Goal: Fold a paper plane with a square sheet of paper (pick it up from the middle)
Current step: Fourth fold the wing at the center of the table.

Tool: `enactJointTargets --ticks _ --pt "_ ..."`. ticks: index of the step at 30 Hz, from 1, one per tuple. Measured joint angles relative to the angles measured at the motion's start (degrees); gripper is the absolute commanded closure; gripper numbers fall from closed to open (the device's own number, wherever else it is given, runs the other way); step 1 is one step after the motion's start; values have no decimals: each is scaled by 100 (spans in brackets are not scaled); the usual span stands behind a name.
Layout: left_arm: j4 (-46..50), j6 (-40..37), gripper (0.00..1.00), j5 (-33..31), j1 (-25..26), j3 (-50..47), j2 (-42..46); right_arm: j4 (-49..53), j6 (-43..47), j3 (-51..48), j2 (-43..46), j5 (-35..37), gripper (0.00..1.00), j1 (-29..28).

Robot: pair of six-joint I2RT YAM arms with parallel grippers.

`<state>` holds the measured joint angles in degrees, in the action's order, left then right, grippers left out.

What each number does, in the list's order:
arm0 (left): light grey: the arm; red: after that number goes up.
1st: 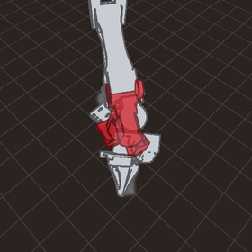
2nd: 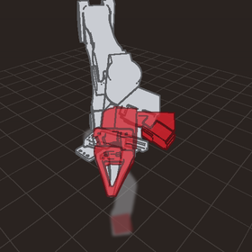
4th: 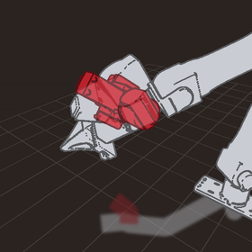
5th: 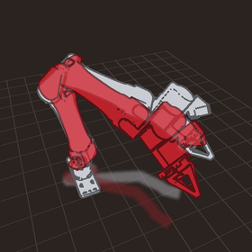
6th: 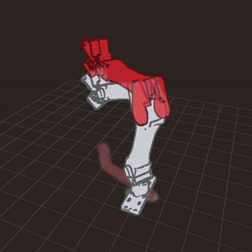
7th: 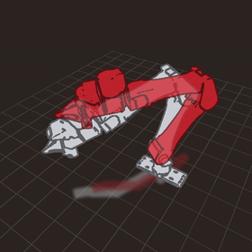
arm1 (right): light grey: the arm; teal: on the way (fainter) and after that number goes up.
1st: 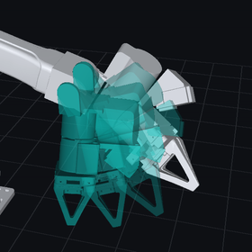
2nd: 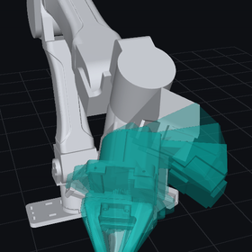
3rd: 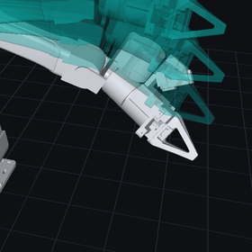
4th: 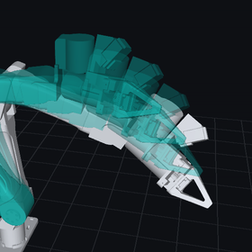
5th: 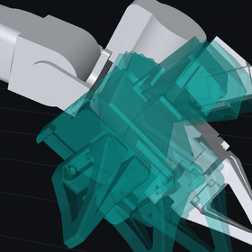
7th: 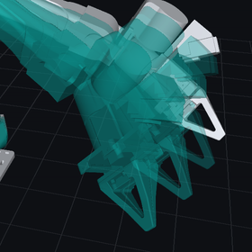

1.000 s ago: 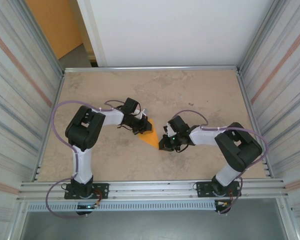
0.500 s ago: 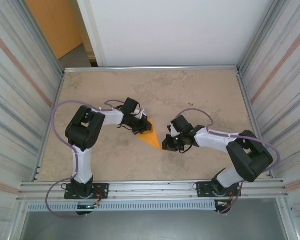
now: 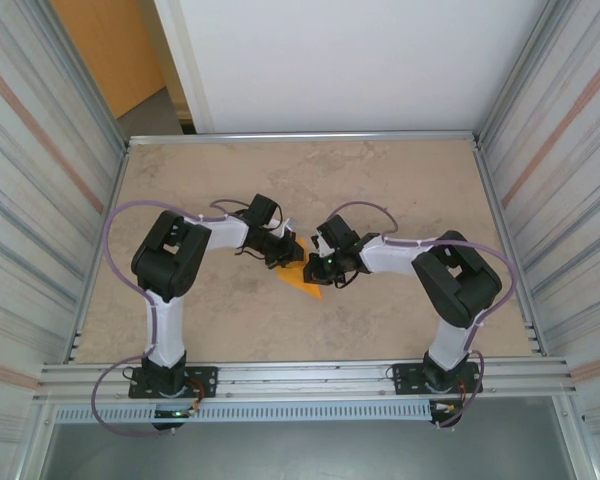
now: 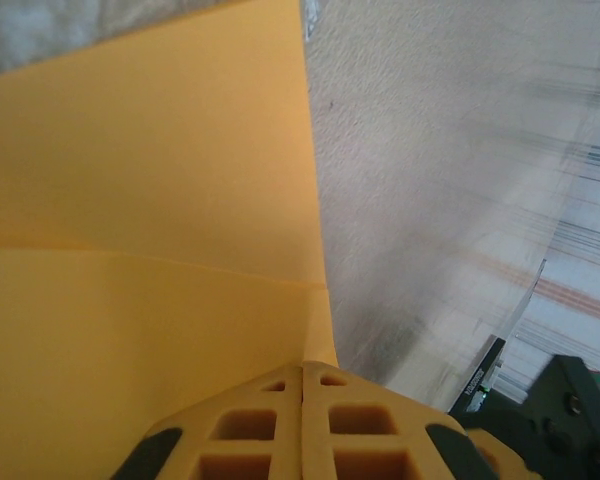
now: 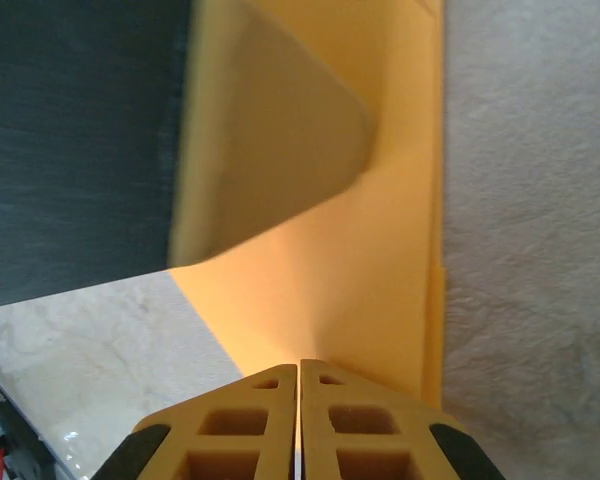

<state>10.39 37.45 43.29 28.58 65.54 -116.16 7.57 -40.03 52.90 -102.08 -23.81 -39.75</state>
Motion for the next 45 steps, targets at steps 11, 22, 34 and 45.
enactJointTargets --ticks 11,22,34,45 --pt "63 -2 90 -116 0 -7 138 -151 -4 -129 -68 -44 94 76" --pt "-1117 -70 90 -146 48 -918 815 -155 -35 -138 -66 -44 94 76" --pt "-855 -435 90 -527 267 -857 599 -146 -155 -138 -76 -42 94 76" --pt "-269 -780 90 -728 157 -487 481 -188 -313 -199 -81 -37 95 79"
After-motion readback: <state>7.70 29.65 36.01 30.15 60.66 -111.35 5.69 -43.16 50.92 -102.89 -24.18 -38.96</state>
